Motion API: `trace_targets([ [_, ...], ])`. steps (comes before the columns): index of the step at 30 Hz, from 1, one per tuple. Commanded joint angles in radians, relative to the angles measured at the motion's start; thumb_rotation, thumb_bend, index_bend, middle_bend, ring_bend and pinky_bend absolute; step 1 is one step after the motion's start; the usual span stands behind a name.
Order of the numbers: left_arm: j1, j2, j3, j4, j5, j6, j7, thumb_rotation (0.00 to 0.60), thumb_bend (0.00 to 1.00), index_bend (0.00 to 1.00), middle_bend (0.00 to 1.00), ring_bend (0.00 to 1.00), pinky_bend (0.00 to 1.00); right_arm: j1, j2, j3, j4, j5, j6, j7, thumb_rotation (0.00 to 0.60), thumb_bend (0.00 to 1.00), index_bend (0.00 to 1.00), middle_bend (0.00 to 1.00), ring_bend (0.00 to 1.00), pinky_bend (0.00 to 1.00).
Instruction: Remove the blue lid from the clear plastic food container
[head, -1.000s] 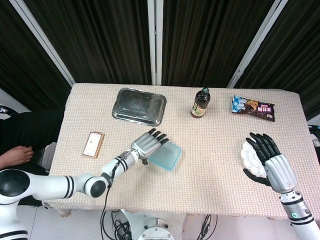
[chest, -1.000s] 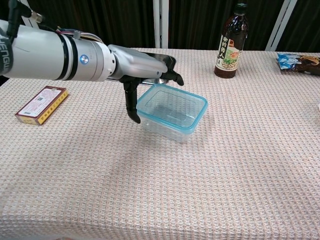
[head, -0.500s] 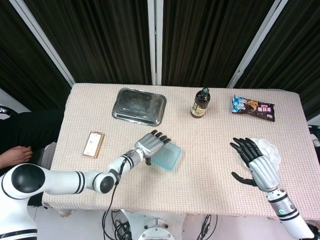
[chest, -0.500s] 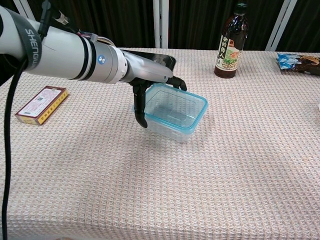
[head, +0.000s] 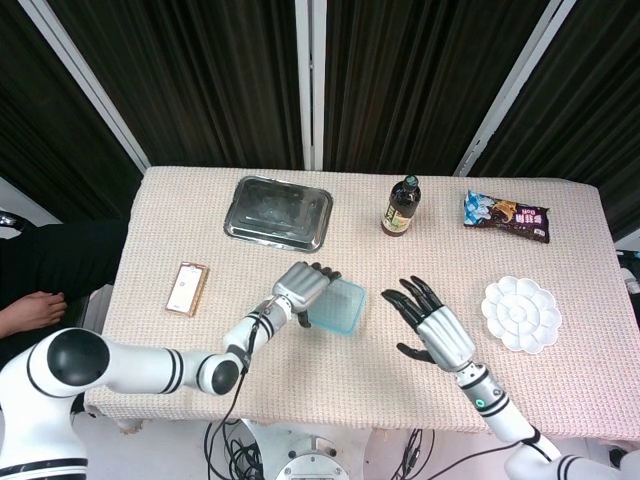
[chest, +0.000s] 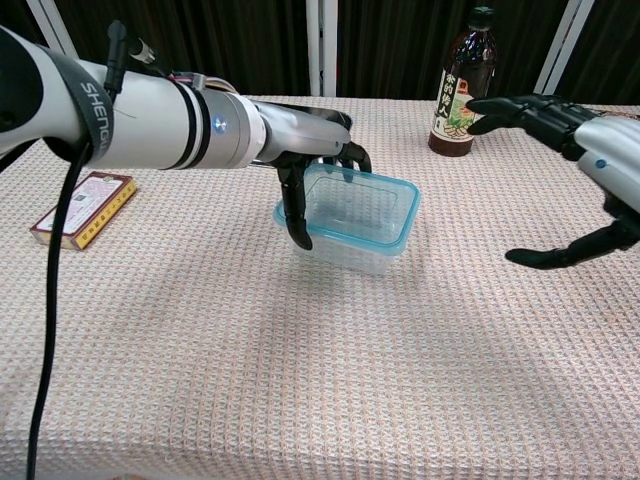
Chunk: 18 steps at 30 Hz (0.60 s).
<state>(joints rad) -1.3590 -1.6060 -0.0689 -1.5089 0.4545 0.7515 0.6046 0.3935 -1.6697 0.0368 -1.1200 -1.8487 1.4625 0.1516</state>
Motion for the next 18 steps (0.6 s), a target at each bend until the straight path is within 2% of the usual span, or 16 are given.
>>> trace_targets([
  [1,-0.007,-0.004,0.004,-0.008,-0.013,0.011,0.011,0.6,0.0,0.2,0.28,0.18,0.38,0.028,-0.086,0.006,0.088,-0.016,0.038,0.011,0.6,0.03,0.07,0.2,0.0,0.0],
  [7,-0.016,-0.012,0.004,-0.009,-0.046,0.019,0.02,0.6,0.0,0.2,0.28,0.18,0.38,0.049,-0.204,0.006,0.235,-0.016,0.092,0.058,0.6,0.01,0.17,0.28,0.01,0.0],
  [13,-0.026,-0.016,0.002,-0.008,-0.07,0.021,0.028,0.6,0.0,0.2,0.28,0.18,0.38,0.068,-0.3,-0.001,0.356,-0.011,0.134,0.117,0.6,0.0,0.25,0.37,0.08,0.0],
  [18,-0.032,-0.021,0.0,-0.006,-0.085,0.028,0.033,0.6,0.0,0.2,0.28,0.18,0.38,0.088,-0.355,-0.001,0.429,0.001,0.148,0.15,0.6,0.0,0.31,0.43,0.15,0.08],
])
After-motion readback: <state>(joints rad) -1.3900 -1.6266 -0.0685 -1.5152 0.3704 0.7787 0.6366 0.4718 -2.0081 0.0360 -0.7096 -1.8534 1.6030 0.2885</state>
